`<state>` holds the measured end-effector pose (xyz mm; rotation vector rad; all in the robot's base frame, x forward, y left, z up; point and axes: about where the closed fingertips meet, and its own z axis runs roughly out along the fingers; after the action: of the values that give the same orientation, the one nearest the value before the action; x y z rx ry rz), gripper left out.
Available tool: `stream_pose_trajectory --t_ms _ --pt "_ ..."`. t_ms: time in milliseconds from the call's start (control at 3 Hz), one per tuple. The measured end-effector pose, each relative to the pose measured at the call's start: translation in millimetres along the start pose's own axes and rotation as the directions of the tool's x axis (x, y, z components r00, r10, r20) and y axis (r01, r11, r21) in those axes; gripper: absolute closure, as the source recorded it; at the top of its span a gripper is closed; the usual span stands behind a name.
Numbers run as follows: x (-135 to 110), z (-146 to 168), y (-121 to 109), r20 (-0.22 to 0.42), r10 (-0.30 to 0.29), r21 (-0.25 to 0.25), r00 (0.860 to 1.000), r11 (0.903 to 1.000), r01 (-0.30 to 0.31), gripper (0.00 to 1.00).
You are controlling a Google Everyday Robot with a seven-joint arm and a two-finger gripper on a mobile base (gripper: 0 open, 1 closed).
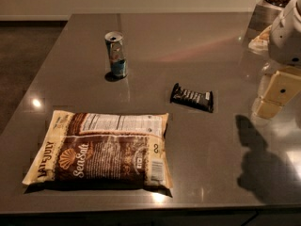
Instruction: Move brown chip bag near rxbar chocolate
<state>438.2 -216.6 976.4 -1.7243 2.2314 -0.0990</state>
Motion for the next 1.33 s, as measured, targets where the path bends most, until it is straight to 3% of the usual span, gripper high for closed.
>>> stream_pose_trajectory --t_ms 333,1000,1333 --pt "0 0 0 0.001 0.000 0.002 1.000 1.0000 0.000 0.00" --pt "-48 34 16 0.138 -0.006 -0.089 0.990 0.9958 0.018 0.00" --pt "-86 57 38 0.202 -0.044 -0.163 0.978 0.9835 0.078 0.00"
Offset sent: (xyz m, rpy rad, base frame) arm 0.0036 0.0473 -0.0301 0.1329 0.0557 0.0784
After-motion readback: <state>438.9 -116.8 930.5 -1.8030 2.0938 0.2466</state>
